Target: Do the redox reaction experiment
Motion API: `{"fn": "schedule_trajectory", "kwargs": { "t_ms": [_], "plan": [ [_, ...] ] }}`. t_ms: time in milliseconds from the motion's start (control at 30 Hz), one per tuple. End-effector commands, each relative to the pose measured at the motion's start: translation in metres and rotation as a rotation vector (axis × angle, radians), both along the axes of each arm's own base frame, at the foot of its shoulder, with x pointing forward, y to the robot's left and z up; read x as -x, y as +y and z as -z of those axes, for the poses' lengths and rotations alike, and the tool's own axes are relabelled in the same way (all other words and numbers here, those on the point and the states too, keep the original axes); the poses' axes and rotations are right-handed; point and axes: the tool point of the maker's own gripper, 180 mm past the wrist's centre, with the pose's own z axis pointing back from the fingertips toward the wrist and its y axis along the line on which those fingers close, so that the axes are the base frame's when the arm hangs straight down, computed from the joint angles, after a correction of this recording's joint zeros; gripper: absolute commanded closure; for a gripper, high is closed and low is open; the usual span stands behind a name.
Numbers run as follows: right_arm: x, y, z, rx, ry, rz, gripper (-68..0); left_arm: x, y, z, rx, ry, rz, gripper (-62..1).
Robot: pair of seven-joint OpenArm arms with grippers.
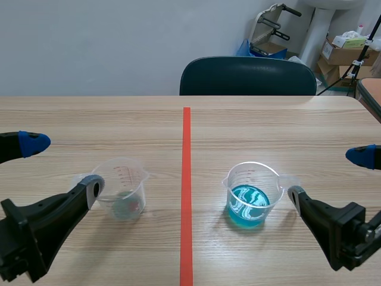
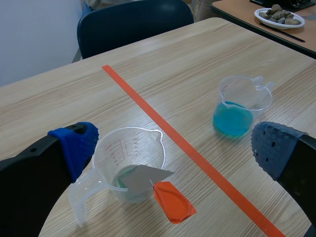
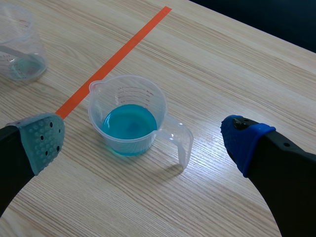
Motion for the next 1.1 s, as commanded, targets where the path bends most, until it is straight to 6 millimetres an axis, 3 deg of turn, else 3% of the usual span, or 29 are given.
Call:
{"fn": "schedule_trajectory", "kwargs": {
  "t_ms": [0,533,833,1067],
  "plan": [
    [-0.005,0.0,-0.007,-0.011,-0.03,0.002,-67.9,-0.001,-0.003,-0.01,0.023,-0.027,0.002,-62.3],
    [-0.005,0.0,-0.008,-0.012,-0.03,0.002,-67.9,0.001,-0.001,-0.008,0.017,-0.019,-0.002,-62.3],
    [-0.006,0.0,-0.009,-0.013,-0.038,0.001,-67.9,0.017,0.038,-0.003,-0.045,0.046,-0.176,-62.3],
    [-0.015,0.008,-0.019,0.03,-0.092,-0.071,-67.9,0.032,0.051,-0.002,-0.08,0.103,-0.254,-62.3]
  ]
}}
